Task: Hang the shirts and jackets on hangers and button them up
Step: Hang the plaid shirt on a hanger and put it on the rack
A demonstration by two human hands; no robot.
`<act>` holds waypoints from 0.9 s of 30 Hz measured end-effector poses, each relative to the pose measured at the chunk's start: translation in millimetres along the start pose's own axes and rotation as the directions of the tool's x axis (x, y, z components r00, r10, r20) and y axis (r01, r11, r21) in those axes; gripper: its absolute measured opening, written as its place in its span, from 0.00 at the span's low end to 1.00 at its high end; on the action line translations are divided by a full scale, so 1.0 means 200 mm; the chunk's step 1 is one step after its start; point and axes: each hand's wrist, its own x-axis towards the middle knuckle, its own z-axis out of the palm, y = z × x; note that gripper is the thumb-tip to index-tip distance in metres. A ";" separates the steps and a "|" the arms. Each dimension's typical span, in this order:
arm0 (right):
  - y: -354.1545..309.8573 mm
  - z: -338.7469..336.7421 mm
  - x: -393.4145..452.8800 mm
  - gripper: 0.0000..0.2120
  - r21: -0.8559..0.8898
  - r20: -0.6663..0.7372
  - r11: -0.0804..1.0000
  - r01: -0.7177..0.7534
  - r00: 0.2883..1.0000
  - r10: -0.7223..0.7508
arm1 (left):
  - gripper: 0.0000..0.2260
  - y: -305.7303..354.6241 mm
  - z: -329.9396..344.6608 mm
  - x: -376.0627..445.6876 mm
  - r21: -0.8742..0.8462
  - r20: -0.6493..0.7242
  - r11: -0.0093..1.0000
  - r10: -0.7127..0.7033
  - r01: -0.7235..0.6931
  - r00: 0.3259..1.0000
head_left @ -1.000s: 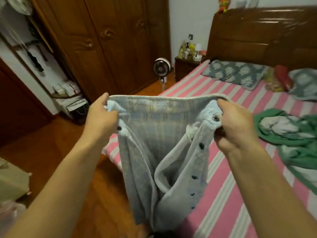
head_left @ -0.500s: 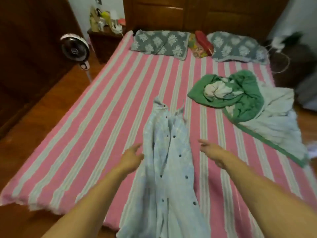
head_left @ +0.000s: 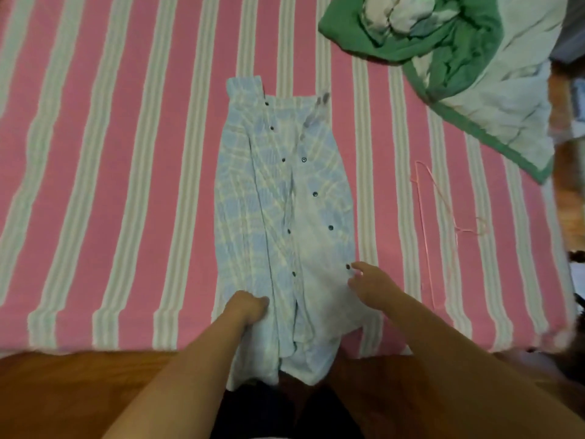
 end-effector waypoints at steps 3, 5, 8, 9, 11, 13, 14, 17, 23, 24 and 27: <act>0.10 0.01 0.08 0.30 0.001 0.011 0.999 -0.040 0.999 0.040 | 0.15 -0.04 -0.05 -0.02 0.082 -0.121 0.997 0.006 0.004 0.993; 0.17 0.02 0.14 0.31 0.044 0.065 0.998 -0.033 0.997 0.030 | 0.17 -0.15 -0.25 -0.06 0.069 -0.289 0.997 -0.023 0.045 0.957; 0.19 0.08 0.20 0.27 0.263 0.169 0.964 -0.048 0.986 0.003 | 0.15 -0.38 -0.83 -0.13 0.094 -0.606 0.988 -0.041 0.123 0.795; 0.19 0.09 0.21 0.26 0.275 0.182 0.960 -0.053 0.983 0.003 | 0.17 -0.45 -1.06 -0.13 0.116 -0.706 0.975 -0.054 0.190 0.706; 0.19 0.12 0.21 0.29 0.217 0.164 0.973 -0.078 0.985 0.042 | 0.22 -0.53 -1.38 -0.13 0.176 -0.850 0.928 -0.025 0.329 0.525; 0.19 0.14 0.20 0.33 0.148 0.126 0.985 -0.085 0.990 0.066 | 0.24 -0.45 -1.41 -0.15 0.314 -0.891 0.875 0.137 0.368 0.434; 0.19 0.14 0.18 0.33 0.151 0.118 0.985 -0.079 0.991 0.061 | 0.24 -0.38 -1.32 -0.16 0.425 -0.850 0.839 0.242 0.339 0.468; 0.22 0.15 0.15 0.32 0.280 0.098 0.955 -0.097 0.993 0.072 | 0.19 -0.18 -0.84 -0.14 0.467 -0.537 0.884 0.259 0.027 0.803; 0.23 0.27 0.10 0.29 0.386 0.115 0.910 -0.150 0.987 0.114 | 0.31 -0.21 0.14 0.04 0.076 -0.176 0.997 0.032 -0.019 0.984; 0.23 0.30 0.09 0.29 0.406 0.100 0.902 -0.146 0.988 0.114 | 0.29 -0.24 0.20 0.08 0.038 -0.240 0.999 0.017 -0.008 0.971; 0.27 0.40 0.07 0.31 0.461 0.055 0.870 -0.176 0.984 0.169 | 0.14 -0.26 0.20 0.15 -0.071 -0.355 0.993 0.060 -0.091 0.933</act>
